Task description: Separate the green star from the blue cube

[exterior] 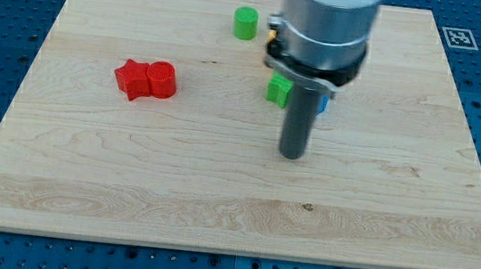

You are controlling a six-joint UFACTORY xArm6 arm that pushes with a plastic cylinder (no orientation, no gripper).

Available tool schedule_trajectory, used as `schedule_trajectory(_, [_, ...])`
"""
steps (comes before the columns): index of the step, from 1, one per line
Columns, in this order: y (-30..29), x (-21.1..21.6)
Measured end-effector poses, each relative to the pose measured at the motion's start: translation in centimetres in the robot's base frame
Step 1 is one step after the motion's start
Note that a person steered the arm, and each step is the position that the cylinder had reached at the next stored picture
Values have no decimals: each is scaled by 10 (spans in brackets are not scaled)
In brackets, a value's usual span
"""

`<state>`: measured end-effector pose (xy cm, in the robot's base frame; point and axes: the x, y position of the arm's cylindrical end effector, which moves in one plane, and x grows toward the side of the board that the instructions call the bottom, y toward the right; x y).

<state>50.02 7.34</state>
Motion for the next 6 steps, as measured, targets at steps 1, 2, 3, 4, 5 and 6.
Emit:
schedule_trajectory(1, [33,0])
schedule_trajectory(2, [33,0])
schedule_trajectory(3, [26,0])
schedule_trajectory(4, [26,0])
schedule_trajectory(5, [16,-3])
schedule_trajectory(6, [12,-20])
